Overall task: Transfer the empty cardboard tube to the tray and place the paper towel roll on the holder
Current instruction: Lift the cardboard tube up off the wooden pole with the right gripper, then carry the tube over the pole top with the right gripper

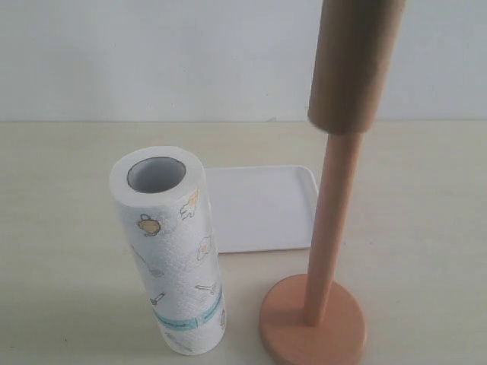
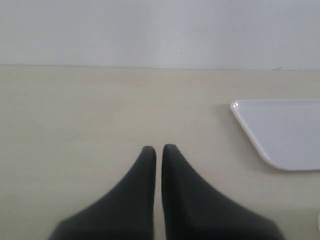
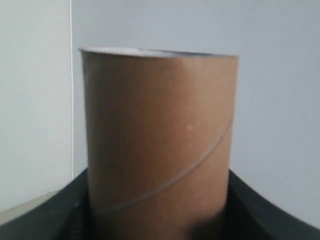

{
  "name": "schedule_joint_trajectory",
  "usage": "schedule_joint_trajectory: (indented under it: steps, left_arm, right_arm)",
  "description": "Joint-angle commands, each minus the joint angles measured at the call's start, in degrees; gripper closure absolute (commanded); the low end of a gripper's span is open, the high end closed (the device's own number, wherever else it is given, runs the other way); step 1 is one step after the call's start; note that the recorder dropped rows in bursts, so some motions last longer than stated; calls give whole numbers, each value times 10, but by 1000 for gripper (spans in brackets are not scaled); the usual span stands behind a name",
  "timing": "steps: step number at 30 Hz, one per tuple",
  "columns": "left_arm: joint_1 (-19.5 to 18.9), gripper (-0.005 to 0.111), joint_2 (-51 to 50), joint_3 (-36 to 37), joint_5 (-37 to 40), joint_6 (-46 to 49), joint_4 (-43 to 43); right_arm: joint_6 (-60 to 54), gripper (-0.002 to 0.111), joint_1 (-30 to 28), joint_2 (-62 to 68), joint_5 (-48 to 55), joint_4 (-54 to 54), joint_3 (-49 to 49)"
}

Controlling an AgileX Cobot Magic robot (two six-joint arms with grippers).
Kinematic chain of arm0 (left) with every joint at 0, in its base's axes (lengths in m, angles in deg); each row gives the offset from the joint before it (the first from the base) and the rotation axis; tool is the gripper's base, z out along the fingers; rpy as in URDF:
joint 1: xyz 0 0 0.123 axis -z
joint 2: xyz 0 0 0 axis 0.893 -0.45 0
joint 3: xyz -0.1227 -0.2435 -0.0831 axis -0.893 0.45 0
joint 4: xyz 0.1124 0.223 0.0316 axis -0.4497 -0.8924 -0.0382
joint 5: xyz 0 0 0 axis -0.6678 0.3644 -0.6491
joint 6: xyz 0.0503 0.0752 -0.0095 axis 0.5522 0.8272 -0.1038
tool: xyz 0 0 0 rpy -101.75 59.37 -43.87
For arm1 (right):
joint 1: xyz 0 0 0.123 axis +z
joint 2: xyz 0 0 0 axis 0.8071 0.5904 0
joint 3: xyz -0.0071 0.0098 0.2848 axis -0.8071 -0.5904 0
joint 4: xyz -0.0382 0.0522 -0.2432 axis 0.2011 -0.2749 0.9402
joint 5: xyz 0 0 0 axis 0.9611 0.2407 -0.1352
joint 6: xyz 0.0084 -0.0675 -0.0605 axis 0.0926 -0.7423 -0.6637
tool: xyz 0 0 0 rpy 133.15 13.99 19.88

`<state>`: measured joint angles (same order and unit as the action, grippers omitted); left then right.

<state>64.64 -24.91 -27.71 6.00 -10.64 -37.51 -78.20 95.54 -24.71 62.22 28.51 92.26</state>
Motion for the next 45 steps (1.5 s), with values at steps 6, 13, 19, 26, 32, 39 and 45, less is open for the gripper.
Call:
schedule_joint_trajectory:
  steps: [6, 13, 19, 26, 32, 39, 45]
  left_arm:
    - [-1, 103, 2, 2, 0, 0, 6]
    - [-1, 103, 2, 2, 0, 0, 6]
    - [-1, 103, 2, 2, 0, 0, 6]
    - [-1, 103, 2, 2, 0, 0, 6]
    - [-1, 103, 2, 2, 0, 0, 6]
    - [-1, 103, 2, 2, 0, 0, 6]
    - [-1, 103, 2, 2, 0, 0, 6]
  right_arm:
    - [-119, 108, 1, -4, 123, 3, 177]
    - [-132, 108, 1, 60, 167, 3, 201]
    - [-168, 108, 1, 161, 151, 3, 206]
    - [-220, 108, 3, 275, 191, 3, 277]
    - [-283, 108, 46, 356, 294, 2, 362]
    - [-372, 108, 62, 444, 442, 4, 467]
    - [-426, 108, 62, 516, 529, 18, 526]
